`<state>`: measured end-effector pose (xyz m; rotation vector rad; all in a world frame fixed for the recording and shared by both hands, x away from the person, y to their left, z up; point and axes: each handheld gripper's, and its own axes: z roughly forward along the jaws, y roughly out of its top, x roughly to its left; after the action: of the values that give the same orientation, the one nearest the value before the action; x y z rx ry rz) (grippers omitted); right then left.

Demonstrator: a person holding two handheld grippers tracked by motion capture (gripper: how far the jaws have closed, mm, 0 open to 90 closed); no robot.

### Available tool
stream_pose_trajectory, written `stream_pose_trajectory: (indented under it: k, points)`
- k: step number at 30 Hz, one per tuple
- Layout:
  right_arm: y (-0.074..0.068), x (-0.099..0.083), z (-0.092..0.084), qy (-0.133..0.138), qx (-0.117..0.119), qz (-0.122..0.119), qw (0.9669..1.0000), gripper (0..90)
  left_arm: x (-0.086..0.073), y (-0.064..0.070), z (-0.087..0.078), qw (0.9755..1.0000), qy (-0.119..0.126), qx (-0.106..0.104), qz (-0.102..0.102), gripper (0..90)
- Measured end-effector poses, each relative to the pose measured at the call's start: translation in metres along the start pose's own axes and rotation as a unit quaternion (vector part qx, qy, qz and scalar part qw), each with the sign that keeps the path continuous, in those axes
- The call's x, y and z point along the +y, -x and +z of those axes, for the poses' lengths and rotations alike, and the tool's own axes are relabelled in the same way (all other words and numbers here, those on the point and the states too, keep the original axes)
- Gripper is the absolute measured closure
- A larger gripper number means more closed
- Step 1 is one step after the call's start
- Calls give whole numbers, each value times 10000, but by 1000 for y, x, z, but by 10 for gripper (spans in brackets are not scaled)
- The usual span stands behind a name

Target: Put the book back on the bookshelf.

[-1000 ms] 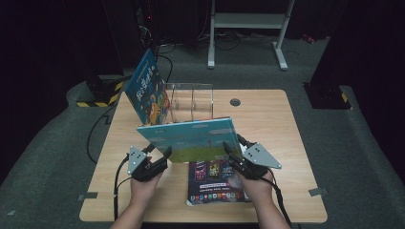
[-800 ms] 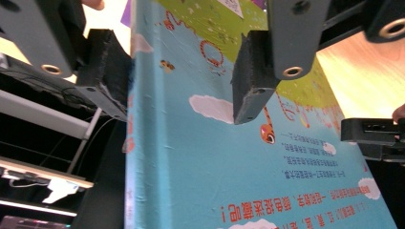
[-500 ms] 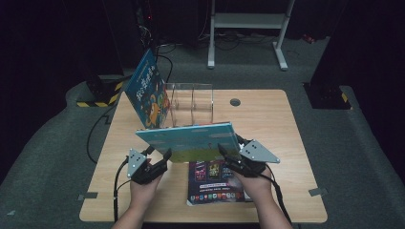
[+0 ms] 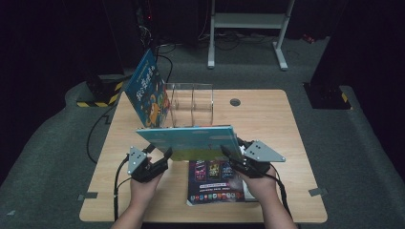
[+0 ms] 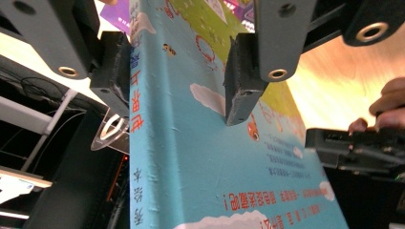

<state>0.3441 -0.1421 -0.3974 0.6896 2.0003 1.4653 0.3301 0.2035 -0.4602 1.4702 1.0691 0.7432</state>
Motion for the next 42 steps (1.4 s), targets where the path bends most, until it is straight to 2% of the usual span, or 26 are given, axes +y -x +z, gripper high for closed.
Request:
stream_pose_trajectory:
  k: [7, 10, 13, 16, 17, 18, 20, 21, 22, 24, 27, 30, 33, 38, 42]
  points:
    - [-1, -4, -5, 43, 45, -59, 10000, 563, 2, -1, 4, 10000, -21, 44, -17, 315]
    - [-3, -4, -6, 86, 62, -190, 9998, 594, 1, -2, 7, 9999, -49, 111, -82, 312]
    - [-6, -4, -8, 105, 210, -293, 9993, 647, 3, -6, 10, 9997, -74, 158, -177, 336]
    - [-5, -4, -11, 142, 448, -371, 9982, 693, 3, -9, 15, 9996, -96, 198, -163, 343]
    - [-6, -4, -12, 168, 548, -393, 9976, 718, 3, -10, 15, 9998, -36, 54, -176, 374]
    - [-8, -4, -12, 186, 626, -451, 9968, 744, 4, -8, 15, 9999, 20, -3, -99, 422]
    - [-15, -2, -12, 176, 688, -610, 9956, 805, 5, -3, 17, 9999, -29, 126, 97, 389]
    - [-18, -1, -11, 147, 656, -667, 9955, 810, 5, -3, 18, 9999, -37, 97, 48, 384]
    - [-19, 1, -9, 137, 571, -559, 9967, 811, 5, -3, 17, 9999, -44, 88, 25, 387]
    - [-15, 0, -8, 209, 583, -333, 9975, 812, 5, -3, 15, 9999, -50, 70, 57, 389]
    - [-13, -2, -9, 251, 623, -331, 9972, 811, 4, -1, 11, 9997, -41, 71, 218, 392]
    - [-17, -3, -9, 320, 569, -344, 9973, 811, 2, -1, 9, 9997, -65, 69, 233, 393]
    - [-17, -5, -9, 376, 538, -253, 9975, 812, 1, -2, 6, 9994, -118, 92, 313, 394]
    - [-15, -4, -8, 413, 453, -2, 9981, 814, -2, -6, 0, 9991, -154, 160, 371, 394]
    - [-12, -4, -7, 428, 365, 330, 9979, 814, -2, -9, -5, 9991, -161, 176, 353, 394]
